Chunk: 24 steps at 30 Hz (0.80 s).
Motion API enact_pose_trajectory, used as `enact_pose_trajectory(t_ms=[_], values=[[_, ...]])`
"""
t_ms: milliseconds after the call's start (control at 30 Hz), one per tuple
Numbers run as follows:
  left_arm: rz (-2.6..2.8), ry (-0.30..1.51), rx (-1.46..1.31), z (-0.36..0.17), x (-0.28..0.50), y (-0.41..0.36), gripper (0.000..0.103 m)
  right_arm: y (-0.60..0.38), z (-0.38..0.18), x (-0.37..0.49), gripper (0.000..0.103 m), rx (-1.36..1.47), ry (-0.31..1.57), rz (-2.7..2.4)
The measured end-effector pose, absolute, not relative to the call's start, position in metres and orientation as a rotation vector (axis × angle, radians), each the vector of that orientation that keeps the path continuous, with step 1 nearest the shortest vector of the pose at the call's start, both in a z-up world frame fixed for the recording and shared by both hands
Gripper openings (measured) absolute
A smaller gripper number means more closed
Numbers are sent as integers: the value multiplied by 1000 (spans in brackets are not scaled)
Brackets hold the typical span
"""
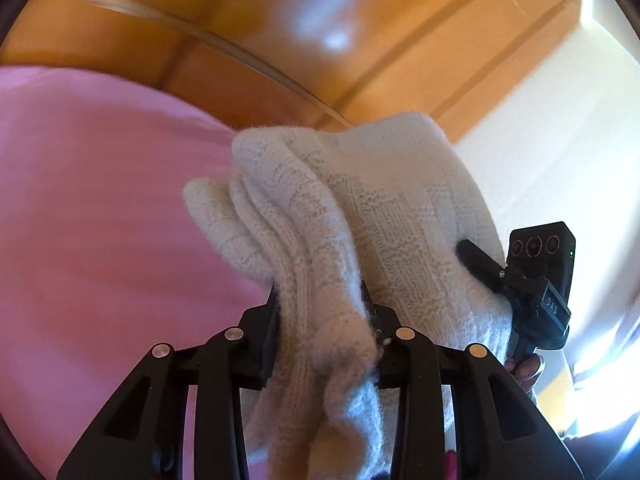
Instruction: Fold small clothes
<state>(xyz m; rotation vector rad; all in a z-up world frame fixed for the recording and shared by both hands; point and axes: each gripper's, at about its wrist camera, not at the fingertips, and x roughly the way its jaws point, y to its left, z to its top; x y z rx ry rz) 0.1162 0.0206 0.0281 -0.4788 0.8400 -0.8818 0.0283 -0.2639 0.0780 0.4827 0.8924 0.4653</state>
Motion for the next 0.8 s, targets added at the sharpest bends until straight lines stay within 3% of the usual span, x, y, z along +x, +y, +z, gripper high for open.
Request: enact_pose_trajectory(t_ms=[233,300,367,400,500,667,800], values=[[-777,1016,-101,-25,126,-122,36,-365,-7,-9,62,463,1087,82],[-766,999,-118,-25,125,-125,40,-380,-21,-24,72,556,1041,62],[-750,1012,-135,-20,127,-123,43,-385,-18,-29,93,561,1015,9],[-731,998,-112,-15,124,-122,43,-385,-16,-30,93,553,1007,1],[-672,922,-39,1,103,-114,43,-361,12,-29,89,424,973,-62],[-573,839,57,0,81,-112,43,-323,63,-52,55,212,859,-73],[-534,862,25,-16,84,-116,49,-289,20,-54,53,95,1011,-89]])
